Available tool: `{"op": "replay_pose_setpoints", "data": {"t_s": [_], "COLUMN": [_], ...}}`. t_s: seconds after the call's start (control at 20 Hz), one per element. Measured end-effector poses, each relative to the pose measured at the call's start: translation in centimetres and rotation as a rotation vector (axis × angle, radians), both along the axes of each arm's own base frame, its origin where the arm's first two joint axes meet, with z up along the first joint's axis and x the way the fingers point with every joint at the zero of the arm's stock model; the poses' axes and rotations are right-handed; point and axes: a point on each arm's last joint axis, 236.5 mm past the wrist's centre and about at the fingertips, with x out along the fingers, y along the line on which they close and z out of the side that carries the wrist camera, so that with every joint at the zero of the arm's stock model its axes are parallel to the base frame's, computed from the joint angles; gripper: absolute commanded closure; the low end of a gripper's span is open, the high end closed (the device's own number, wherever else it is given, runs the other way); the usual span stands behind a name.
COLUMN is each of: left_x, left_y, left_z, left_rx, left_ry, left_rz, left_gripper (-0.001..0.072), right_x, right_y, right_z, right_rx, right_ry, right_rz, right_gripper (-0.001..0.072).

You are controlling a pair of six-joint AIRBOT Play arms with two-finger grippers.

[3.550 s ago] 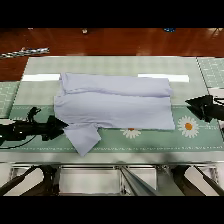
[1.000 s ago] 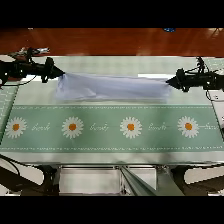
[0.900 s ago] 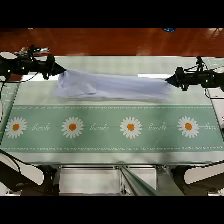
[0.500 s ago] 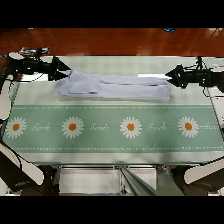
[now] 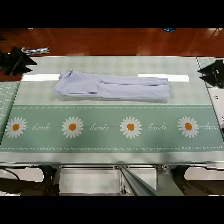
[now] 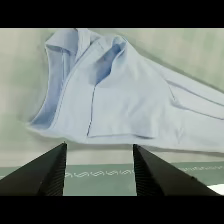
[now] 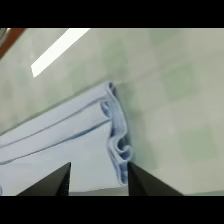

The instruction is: Fold the shirts.

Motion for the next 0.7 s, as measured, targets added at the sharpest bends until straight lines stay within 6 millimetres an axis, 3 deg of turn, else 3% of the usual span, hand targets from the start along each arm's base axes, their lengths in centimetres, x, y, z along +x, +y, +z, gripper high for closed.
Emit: {"op": "replay_pose_setpoints", "data": {"t_s": [0.15, 0.35, 0.55, 0.7], "left_x": [-4.7, -9.7, -11.8, -12.1], "left_y": [-5.1, -11.0, -13.6, -14.3], "left_z": [0.7, -3.3, -6.0, -7.0], "left_rx": [0.078, 0.121, 0.119, 0.111], "left_ry": [-0.097, -0.151, -0.14, -0.13], "left_rz": [-0.063, -0.122, -0.161, -0.166], "left_gripper": [0.02, 0.02, 0.02, 0.02], "right_x": [-2.1, -1.6, 0.8, 2.6], "right_y": [-0.8, 1.3, 4.5, 7.8], "right_z": [-3.8, -8.9, -12.2, -13.6], "right_rx": [0.003, 0.09, 0.179, 0.238], "right_ry": [0.053, 0.101, 0.139, 0.171], "right_rz": [-0.116, -0.169, -0.126, -0.058], "right_gripper": [0.0295, 0.0295, 0.0295, 0.0296]}}
